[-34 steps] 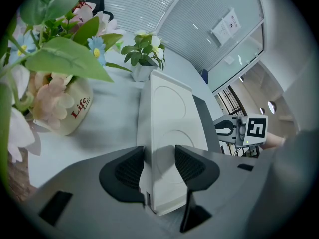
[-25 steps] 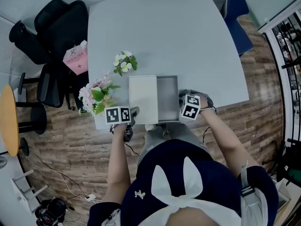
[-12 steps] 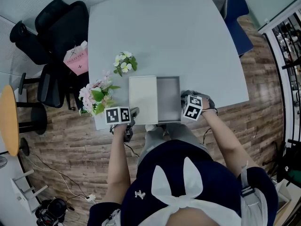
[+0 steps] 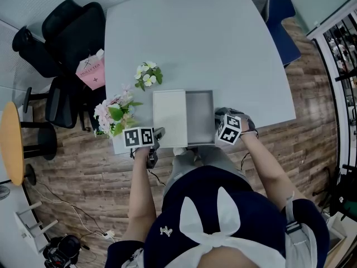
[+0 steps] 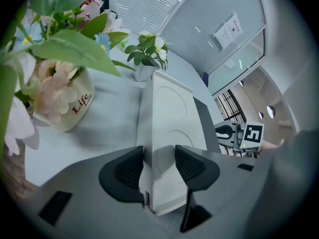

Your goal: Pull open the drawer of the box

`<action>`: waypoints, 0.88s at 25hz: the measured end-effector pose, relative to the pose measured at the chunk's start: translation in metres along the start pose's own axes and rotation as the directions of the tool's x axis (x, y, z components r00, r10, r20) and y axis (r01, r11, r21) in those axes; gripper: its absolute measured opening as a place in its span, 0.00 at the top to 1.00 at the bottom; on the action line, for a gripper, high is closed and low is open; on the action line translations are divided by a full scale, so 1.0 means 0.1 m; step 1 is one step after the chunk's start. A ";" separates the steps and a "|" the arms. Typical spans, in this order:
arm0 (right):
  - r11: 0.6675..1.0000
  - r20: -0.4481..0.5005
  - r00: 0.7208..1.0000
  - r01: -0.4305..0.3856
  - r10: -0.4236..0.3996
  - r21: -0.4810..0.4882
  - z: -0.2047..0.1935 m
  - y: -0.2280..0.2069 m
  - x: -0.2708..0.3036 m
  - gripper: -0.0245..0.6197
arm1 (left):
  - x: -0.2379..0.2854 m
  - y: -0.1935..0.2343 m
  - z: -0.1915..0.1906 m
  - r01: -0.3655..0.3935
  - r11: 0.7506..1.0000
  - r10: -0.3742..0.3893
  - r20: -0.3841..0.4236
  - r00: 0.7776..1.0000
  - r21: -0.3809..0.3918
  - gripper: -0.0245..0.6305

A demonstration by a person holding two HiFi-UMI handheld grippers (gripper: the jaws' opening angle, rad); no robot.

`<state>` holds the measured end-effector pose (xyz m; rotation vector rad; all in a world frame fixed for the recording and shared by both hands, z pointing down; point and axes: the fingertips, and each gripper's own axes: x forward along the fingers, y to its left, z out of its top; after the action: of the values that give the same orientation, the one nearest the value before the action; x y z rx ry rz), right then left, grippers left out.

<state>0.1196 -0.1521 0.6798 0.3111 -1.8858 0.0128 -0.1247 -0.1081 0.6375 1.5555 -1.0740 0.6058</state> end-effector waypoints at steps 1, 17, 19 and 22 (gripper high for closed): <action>1.000 0.003 1.000 0.004 -0.005 0.010 0.00 -0.01 -0.01 0.81 | 0.00 0.00 0.00 0.000 1.000 0.000 0.004 1.000 -0.001 0.64; 0.959 0.186 0.973 0.080 -0.134 0.273 0.19 -0.22 -0.55 0.77 | -0.17 0.04 0.07 -0.120 0.990 0.111 0.109 0.988 0.073 0.68; 0.952 0.201 0.967 0.093 -0.157 0.292 0.24 -0.23 -0.63 0.77 | -0.24 0.01 0.14 -0.149 0.984 0.135 0.148 0.980 0.095 0.71; 0.941 0.244 0.952 0.102 -0.187 0.323 0.35 -0.24 -0.77 0.77 | -0.36 -0.13 0.27 -0.185 0.972 0.150 0.221 0.964 0.145 0.75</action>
<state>0.1150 -0.1651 0.5931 0.6969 -2.1287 0.1737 -0.1343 -0.1227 0.5933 1.7109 -1.3536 0.6713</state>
